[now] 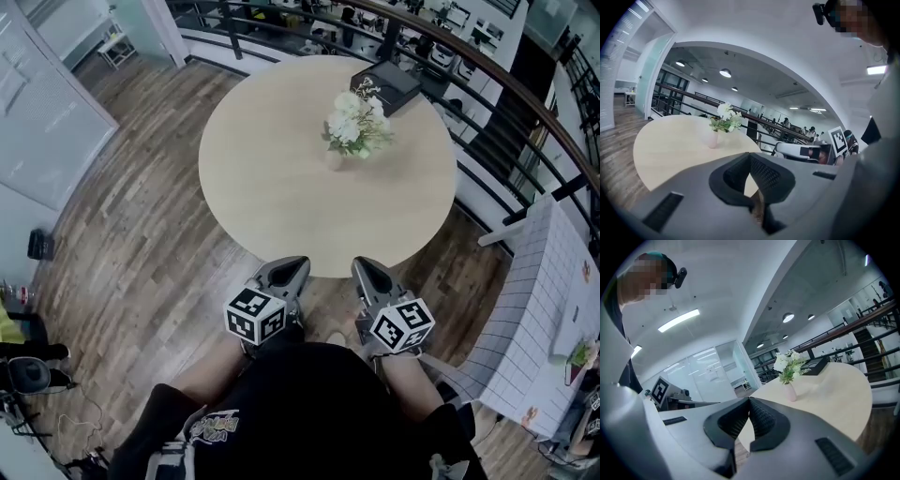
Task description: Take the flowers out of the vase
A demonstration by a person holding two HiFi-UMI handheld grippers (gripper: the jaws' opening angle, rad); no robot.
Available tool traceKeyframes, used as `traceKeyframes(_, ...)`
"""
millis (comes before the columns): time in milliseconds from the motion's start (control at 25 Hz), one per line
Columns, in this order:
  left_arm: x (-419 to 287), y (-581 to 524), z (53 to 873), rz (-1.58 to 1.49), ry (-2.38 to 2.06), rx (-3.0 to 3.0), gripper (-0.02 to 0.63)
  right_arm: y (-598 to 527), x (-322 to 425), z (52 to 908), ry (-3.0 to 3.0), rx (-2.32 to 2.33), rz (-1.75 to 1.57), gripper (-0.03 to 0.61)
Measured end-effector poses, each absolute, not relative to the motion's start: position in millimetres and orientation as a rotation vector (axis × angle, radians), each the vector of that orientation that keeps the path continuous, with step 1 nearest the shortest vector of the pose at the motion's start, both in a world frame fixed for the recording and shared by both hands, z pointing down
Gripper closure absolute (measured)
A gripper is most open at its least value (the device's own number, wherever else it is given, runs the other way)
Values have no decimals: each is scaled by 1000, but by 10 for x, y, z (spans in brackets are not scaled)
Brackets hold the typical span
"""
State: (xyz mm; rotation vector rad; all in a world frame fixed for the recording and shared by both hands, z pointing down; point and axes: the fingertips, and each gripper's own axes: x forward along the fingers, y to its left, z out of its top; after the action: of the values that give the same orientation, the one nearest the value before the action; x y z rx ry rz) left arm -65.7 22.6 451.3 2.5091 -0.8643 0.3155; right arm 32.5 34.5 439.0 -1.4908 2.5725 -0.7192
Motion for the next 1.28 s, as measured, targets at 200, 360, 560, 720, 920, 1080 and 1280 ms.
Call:
traceKeyframes(200,-810,-105,4597,316,-839,2497,607,33,207,4435,2562,-1534,-730,557)
traceKeyframes(360,-890,-328,4653,319,-826,2496,607,-197,163,4468,2542,-1565,-732,557)
traceKeyframes(560,-1003,-556,4685,327,-805,2503,607,-437,110,4479,2512,-1609,-727,557)
traceKeyframes(720,-1078,-698,4691,333,-779,2516,607,-590,72,4477,2477,-1646,-722,557)
traceKeyframes(920,-1153,-839,4714,338,-746,2540,607,-698,25,4483,2436,-1688,-701,557)
traceKeyframes(1080,-1200,-893,4699,334,-735,2551,607,-732,-9,4458,2417,-1708,-691,557)
traceKeyframes(1280,-1182,-978,4691,335,-722,2557,607,-829,28,4449,2413,-1729,-688,557)
